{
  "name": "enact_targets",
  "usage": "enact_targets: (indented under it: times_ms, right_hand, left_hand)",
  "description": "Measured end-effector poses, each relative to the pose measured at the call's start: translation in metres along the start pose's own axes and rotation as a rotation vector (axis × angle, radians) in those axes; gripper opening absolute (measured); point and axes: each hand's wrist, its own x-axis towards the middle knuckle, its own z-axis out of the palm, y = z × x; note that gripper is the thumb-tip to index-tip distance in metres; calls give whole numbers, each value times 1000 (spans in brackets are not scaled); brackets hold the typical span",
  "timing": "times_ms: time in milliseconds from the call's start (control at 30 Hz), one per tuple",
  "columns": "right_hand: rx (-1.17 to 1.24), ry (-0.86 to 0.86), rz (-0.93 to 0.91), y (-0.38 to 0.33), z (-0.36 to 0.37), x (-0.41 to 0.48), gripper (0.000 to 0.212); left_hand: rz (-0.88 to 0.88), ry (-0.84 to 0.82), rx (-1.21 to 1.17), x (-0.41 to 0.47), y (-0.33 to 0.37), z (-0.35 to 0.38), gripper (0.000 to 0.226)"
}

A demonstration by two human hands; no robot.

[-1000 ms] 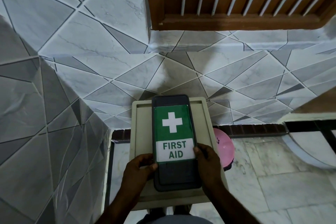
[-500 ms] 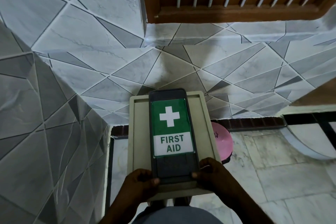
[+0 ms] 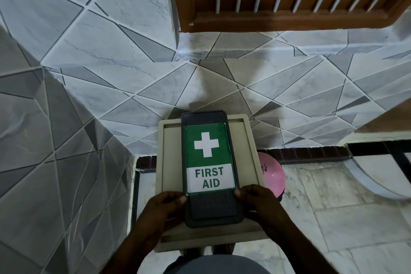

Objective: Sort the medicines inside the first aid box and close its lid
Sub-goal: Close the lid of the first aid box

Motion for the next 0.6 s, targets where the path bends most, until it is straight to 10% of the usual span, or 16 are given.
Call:
enact_targets:
  times_ms: [600]
  right_hand:
    - [-60,3,-102,-55,8,45,24]
  left_hand:
    - [175,60,-3,42,52,8,21]
